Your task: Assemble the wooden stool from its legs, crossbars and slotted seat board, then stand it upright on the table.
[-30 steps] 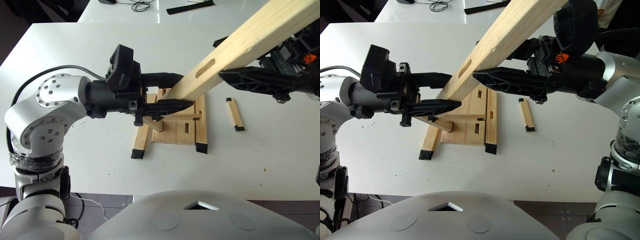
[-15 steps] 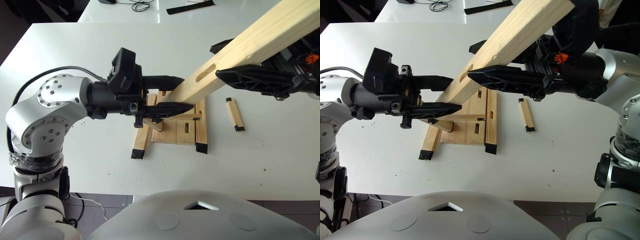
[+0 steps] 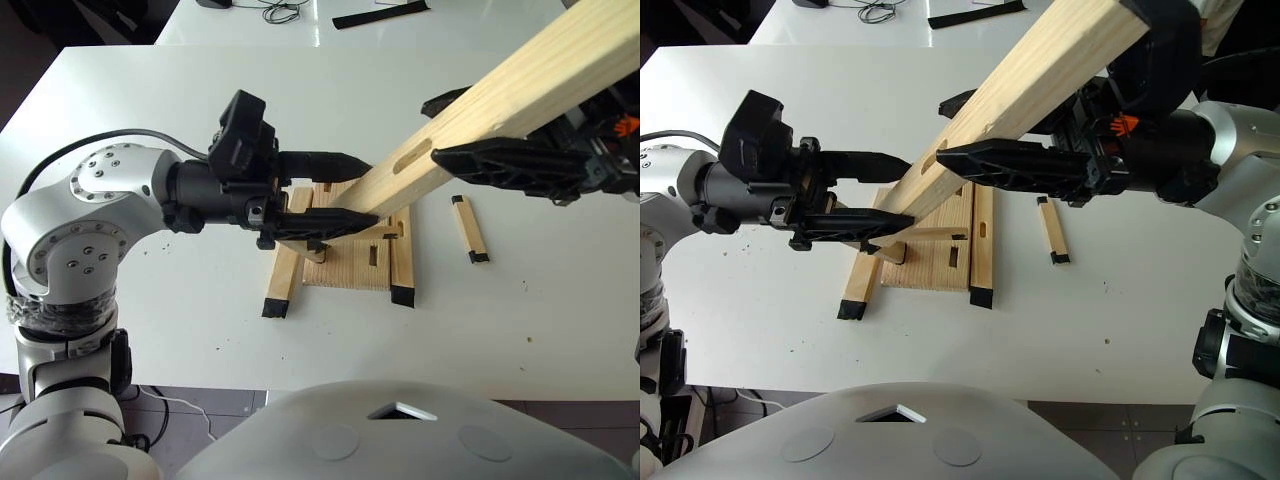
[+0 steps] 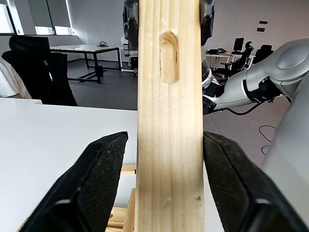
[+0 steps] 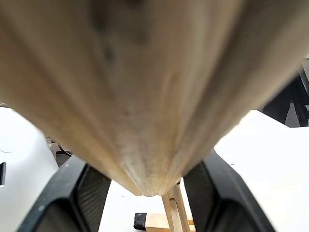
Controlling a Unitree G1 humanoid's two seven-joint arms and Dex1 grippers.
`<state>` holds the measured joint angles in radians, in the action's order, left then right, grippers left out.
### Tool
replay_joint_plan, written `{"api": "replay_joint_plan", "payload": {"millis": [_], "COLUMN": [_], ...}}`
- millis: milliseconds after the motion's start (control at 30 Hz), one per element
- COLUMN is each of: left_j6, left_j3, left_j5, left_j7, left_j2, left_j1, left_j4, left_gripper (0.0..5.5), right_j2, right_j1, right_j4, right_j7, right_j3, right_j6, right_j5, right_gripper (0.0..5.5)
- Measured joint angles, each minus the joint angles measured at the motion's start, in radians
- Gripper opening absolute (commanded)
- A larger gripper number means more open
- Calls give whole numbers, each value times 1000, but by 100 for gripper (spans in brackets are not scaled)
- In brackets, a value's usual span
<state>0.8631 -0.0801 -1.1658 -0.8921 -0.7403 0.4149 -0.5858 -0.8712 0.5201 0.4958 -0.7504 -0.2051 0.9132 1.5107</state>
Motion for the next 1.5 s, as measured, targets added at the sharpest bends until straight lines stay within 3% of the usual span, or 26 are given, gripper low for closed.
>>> {"api": "replay_joint_plan", "payload": {"millis": [300, 533, 667, 867, 1000, 1200, 1500], "left_j6": [-25, -23, -32, -254, -433, -457, -456], "left_j3": [-11, -156, -197, -102, -15, 1, 45], "left_j5": [56, -124, -122, 334, 549, 563, 595], "left_j7": [94, 224, 256, 24, -155, -289, -327], "left_j2": [22, 49, 27, -167, -217, -215, -190], "left_j1": [54, 207, 264, 95, -85, -206, -257], "left_j4": [70, 168, 230, 463, 563, 502, 423], "left_gripper": [336, 336, 336, 336, 336, 336, 336], "right_j2": [-75, -155, -170, -143, -76, -40, 11], "right_j1": [54, 35, -97, -355, -445, -546, -594], "right_j4": [-103, -116, -51, 85, 142, 179, 183], "right_j7": [-36, -124, -186, -233, -197, -198, -190], "right_j3": [-113, -144, -148, -126, -103, -41, 66], "right_j6": [-16, -61, -98, -209, -266, -324, -398], "right_j5": [-74, -265, -385, -588, -655, -736, -837], "right_gripper": [203, 203, 203, 203, 203, 203, 203]}}
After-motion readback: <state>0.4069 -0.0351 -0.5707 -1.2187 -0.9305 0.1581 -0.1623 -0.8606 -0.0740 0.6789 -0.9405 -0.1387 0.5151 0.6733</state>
